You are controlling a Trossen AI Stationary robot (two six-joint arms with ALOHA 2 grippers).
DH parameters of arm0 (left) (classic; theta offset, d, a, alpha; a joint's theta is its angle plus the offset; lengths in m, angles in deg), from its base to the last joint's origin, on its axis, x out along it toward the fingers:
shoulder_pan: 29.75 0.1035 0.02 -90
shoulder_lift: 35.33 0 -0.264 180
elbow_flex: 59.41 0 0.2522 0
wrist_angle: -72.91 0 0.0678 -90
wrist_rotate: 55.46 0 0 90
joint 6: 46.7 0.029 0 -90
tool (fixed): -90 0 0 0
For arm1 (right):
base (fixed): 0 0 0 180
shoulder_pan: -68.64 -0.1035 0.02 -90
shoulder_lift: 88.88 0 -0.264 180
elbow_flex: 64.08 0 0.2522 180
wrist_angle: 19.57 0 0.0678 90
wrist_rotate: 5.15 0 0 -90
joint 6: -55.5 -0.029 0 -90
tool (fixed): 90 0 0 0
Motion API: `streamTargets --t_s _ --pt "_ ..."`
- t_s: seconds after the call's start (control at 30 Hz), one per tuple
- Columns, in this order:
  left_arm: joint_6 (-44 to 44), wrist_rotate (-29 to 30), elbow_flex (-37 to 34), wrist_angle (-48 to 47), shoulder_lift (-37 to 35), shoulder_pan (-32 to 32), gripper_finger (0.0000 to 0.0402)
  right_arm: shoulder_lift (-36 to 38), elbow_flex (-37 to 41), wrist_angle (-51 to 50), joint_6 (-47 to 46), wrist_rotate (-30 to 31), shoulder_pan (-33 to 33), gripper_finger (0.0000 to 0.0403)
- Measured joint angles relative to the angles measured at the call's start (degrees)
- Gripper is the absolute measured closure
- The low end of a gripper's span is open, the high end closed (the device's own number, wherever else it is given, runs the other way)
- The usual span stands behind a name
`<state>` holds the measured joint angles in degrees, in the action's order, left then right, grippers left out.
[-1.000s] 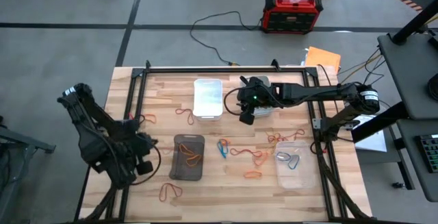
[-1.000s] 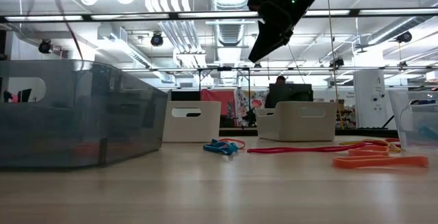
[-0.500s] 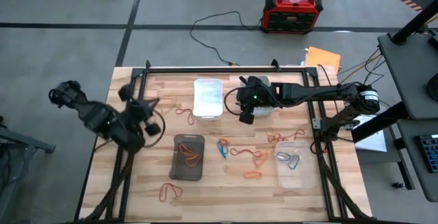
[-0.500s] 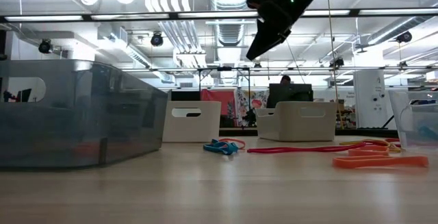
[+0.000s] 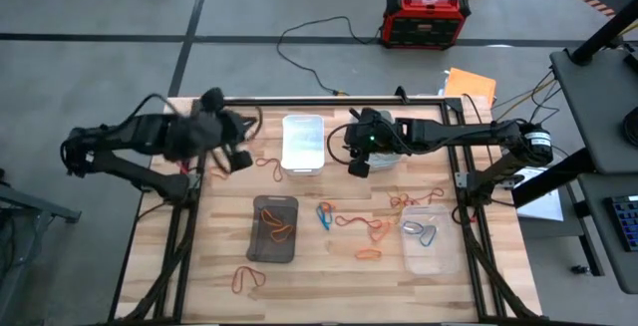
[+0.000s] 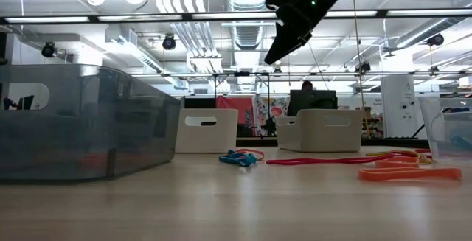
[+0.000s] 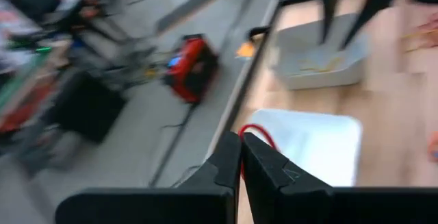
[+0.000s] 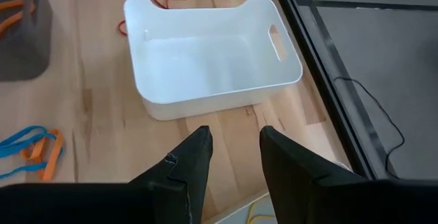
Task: Sort rubber bands into baskets
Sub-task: Put the red rubber band into the white bin
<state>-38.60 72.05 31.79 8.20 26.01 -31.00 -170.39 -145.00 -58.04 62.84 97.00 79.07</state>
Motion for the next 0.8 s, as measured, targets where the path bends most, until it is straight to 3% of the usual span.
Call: streamTargets --t_s 0.17,0.4,0.6,0.8 --pt "6.4 -18.8 -4.6 10.7 0.9 13.3 0.0402 0.1 0.0 -0.3 0.2 0.0 0.2 0.0284" --pt "9.0 -35.0 -12.7 25.4 5.4 25.4 0.0402 1.9 0.0 -0.8 -1.3 0.0 0.1 0.0285" --pt "9.5 -37.0 -15.9 31.9 12.7 27.6 0.0402 3.9 0.0 -0.8 -2.2 0.0 0.1 0.0289" --pt "9.4 -37.2 -14.4 32.4 19.7 27.5 0.0402 4.4 0.0 -0.8 -2.4 0.0 0.1 0.0291"
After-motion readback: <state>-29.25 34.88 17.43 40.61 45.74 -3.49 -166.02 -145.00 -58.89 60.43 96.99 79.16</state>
